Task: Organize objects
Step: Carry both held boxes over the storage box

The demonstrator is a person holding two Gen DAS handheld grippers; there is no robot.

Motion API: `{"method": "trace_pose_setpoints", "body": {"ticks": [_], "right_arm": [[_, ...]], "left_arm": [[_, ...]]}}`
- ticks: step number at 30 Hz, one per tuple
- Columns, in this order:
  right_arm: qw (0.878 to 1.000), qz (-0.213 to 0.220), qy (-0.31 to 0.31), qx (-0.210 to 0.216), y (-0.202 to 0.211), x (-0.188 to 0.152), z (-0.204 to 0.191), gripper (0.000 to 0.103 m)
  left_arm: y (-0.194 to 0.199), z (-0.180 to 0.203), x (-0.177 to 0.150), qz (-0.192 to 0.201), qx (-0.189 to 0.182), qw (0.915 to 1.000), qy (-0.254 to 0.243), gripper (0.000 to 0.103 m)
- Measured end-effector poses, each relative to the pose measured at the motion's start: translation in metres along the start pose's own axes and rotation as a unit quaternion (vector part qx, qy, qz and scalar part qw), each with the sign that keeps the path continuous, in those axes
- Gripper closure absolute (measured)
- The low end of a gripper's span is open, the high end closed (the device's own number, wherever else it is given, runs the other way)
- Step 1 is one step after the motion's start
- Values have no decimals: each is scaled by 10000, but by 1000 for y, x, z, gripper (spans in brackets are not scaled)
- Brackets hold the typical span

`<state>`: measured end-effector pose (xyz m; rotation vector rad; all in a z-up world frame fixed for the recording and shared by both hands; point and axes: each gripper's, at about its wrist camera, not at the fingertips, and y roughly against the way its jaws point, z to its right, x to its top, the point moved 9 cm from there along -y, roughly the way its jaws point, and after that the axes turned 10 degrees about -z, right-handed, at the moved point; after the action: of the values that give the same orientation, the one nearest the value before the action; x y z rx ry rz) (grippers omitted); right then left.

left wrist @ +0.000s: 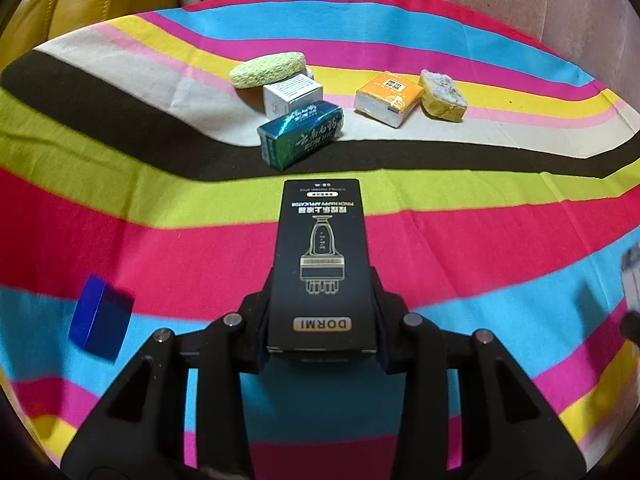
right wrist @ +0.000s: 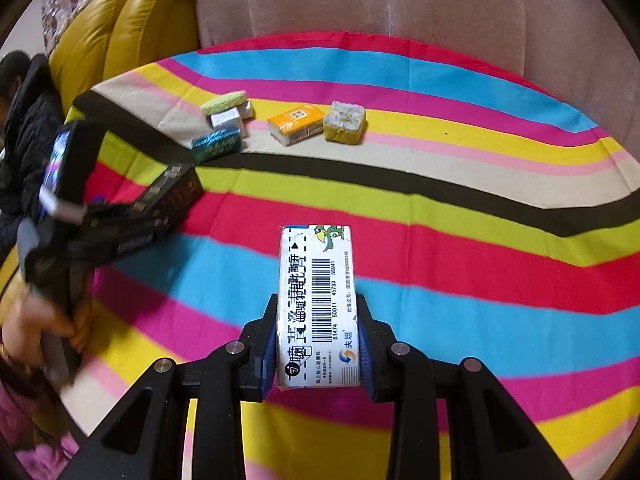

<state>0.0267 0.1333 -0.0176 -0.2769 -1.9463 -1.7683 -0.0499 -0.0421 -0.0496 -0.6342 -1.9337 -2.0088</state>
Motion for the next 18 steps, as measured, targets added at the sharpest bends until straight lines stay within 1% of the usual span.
{"method": "trace_pose_setpoints", "body": {"ticks": [2,3,5,7,13,18], "right_arm": [[10000,-16,20,-71,9,-12,2,69],[9999,-21,14,-144,13,-18,5,69],[9997,-44,-69,-223,19,-27,14,69],[9994,-41,-223,-262,26,-35,25,69],[9975,62,-626,-327,46,-47,50,69],[9958,212,-718,-518,71,-55,65,69]], "left_arm": [[6,7,-11,-26,-199,9998,33,60],[12,14,-18,13,-283,9996,-27,60],[27,26,-29,150,-292,9991,-250,60],[38,37,-36,205,-411,9982,-375,60],[65,68,-53,296,-703,9944,-737,60],[82,98,-64,320,-916,9896,-1064,60]]}}
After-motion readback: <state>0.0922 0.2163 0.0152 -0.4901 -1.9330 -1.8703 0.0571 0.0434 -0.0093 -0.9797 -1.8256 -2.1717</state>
